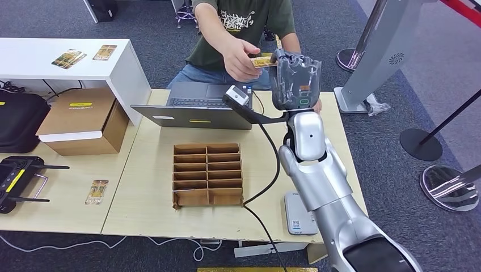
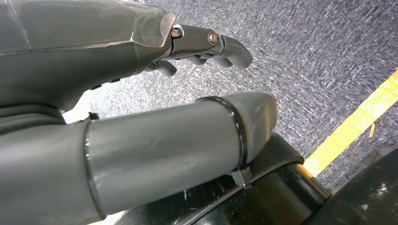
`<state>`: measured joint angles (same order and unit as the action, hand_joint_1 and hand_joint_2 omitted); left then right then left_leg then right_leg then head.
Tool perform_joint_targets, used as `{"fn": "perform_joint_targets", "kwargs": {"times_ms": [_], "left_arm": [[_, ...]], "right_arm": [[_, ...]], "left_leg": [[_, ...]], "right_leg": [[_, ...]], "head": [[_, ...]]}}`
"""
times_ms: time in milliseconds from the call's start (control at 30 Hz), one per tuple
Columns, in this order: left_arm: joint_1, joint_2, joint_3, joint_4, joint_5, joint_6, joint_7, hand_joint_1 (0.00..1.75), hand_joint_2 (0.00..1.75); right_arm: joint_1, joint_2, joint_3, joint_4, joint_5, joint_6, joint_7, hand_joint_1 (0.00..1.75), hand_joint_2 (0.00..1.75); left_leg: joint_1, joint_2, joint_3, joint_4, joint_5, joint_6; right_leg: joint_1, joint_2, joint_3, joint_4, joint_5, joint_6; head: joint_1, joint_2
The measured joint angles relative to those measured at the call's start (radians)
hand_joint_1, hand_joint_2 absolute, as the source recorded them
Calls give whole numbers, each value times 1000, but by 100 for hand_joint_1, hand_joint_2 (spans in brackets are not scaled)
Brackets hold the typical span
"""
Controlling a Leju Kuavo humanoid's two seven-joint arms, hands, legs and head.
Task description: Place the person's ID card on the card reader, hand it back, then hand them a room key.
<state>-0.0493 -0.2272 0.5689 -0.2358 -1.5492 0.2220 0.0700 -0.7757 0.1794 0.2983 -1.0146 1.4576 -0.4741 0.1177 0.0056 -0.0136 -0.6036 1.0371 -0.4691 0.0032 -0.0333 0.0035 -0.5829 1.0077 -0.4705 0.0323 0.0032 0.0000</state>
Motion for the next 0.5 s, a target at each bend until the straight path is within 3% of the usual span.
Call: {"fn": "perform_joint_targets", "kwargs": {"times_ms": [500], "left_arm": [[-1,5,-12,0,0,-12,2,0,0]], "right_arm": [[-77,26,28,127,-2,-6,-2,175,175]], "left_leg": [[0,-1,0,0,0,0]], "right_leg": [[0,0,0,0,0,0]], "head": [[0,0]]}}
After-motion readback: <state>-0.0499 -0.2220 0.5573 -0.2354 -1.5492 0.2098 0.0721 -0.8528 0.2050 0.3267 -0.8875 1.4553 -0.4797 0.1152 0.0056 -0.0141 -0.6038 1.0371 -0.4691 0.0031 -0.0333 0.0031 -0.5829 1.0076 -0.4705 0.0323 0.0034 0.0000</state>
